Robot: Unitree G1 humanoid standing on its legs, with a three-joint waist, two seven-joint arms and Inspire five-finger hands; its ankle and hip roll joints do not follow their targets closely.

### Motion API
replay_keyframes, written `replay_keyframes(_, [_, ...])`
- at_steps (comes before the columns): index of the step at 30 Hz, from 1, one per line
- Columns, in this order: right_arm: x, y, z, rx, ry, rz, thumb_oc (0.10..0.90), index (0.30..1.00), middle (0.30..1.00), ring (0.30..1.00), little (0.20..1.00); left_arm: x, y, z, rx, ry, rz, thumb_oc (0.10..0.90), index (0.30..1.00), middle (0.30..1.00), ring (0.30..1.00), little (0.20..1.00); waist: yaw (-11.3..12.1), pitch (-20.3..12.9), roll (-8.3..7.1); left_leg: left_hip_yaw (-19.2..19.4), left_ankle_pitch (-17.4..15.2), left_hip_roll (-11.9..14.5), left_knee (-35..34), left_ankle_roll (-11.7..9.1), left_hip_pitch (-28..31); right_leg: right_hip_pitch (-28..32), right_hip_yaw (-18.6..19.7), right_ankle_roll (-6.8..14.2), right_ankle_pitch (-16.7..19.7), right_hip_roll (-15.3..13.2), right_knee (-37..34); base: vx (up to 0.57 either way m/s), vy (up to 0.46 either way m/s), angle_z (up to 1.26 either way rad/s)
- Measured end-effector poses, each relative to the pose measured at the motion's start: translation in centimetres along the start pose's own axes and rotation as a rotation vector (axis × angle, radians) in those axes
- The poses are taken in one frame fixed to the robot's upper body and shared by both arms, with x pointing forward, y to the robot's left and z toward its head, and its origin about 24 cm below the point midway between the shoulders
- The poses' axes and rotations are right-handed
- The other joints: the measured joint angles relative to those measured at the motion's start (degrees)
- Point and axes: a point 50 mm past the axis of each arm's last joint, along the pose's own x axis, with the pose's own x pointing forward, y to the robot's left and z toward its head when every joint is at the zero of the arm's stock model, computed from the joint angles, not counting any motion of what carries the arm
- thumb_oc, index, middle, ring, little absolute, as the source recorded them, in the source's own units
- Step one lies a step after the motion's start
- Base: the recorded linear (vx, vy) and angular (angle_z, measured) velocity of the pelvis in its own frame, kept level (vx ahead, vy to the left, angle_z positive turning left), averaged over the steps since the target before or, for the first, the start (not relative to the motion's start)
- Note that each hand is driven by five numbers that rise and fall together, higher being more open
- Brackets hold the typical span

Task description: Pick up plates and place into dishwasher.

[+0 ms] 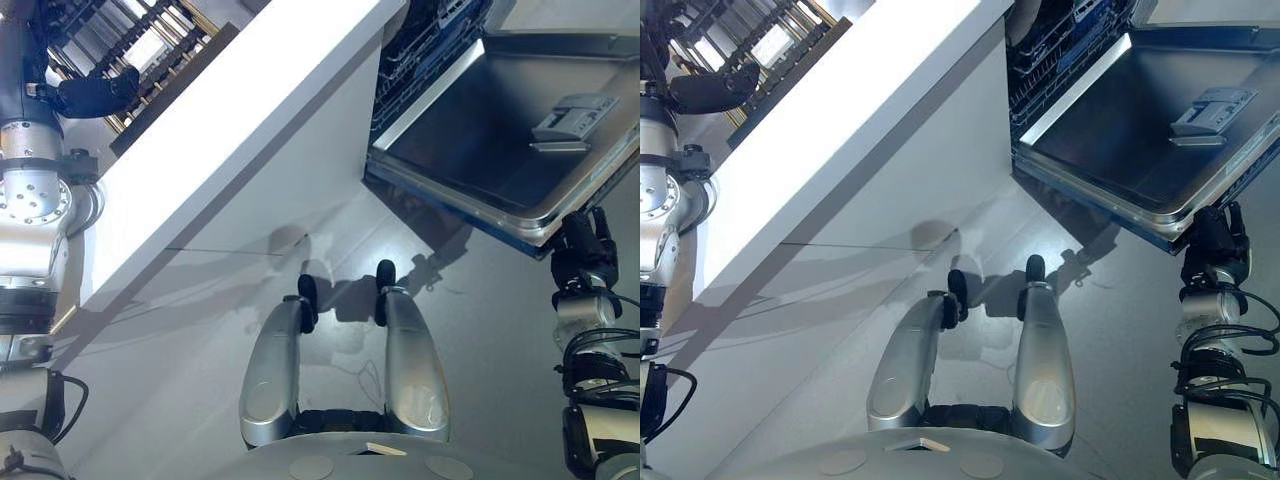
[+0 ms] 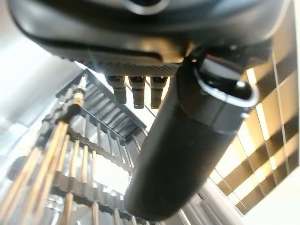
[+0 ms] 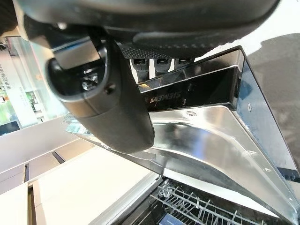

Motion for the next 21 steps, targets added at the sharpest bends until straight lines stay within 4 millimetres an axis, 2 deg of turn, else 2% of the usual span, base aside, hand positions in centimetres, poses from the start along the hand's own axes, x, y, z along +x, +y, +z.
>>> replay_keyframes(7, [-0.2, 0.4, -0.2, -0.015, 0.070, 0.033, 0.800, 0.900, 0.900, 0.900, 0.900, -0.4, -0.7, -1.2, 0.004, 0.068, -0.057, 0.800, 0.900, 0.900, 0.900, 0.900, -0.11, 0.22, -0.35, -0.33, -0.93, -0.10, -0.03, -0.12, 4.75, 5.12, -0.52, 0.26, -0.93, -0.48, -0.11, 0.16, 0.049, 0.02])
replay_keyframes(10, [-0.2, 1.4, -0.2, -0.013, 0.083, 0.072, 0.800, 0.900, 0.900, 0.900, 0.900, -1.3, -2.1, -2.0, -0.027, 0.096, -0.139, 0.800, 0.900, 0.900, 0.900, 0.900, 0.00, 0.22, -0.35, -2.07, -1.27, -0.96, -0.37, -0.01, 7.55, 8.17, -0.91, 0.41, -1.19, -0.68, -0.48, 0.29, 0.054, 0.04])
replay_keyframes(12, [-0.3, 2.4, -0.6, -0.015, 0.099, 0.109, 0.800, 0.900, 0.900, 0.900, 0.900, -1.9, -2.9, -2.8, -0.041, 0.136, -0.189, 0.800, 0.900, 0.900, 0.900, 0.900, 0.28, 0.19, -0.59, -2.68, -1.22, -0.96, -0.95, -0.09, 9.92, 10.79, -1.98, 0.41, -1.18, -0.70, -1.36, 0.30, 0.043, 0.06])
replay_keyframes(16, [-1.0, 5.8, -1.1, -0.012, 0.090, 0.236, 0.800, 0.900, 0.900, 0.900, 0.900, -2.7, -3.2, -3.7, -0.031, 0.192, -0.242, 0.800, 0.900, 0.900, 0.900, 0.900, 0.89, 0.13, -0.95, -5.47, -1.15, -1.09, -1.49, -0.25, 12.74, 14.32, -3.49, 0.45, -1.20, -0.64, -2.20, 0.34, 0.041, 0.05])
replay_keyframes(21, [-2.6, 10.6, -2.2, 0.014, 0.088, 0.409, 0.800, 0.900, 0.900, 0.900, 0.900, -4.2, -4.0, -4.3, -0.011, 0.217, -0.359, 0.800, 0.900, 0.900, 0.900, 0.900, 4.30, 0.06, -1.24, -7.18, -0.96, -0.97, -3.62, -0.52, 18.96, 21.09, -6.32, -0.17, -1.60, -0.42, -4.71, 0.36, 0.055, 0.17])
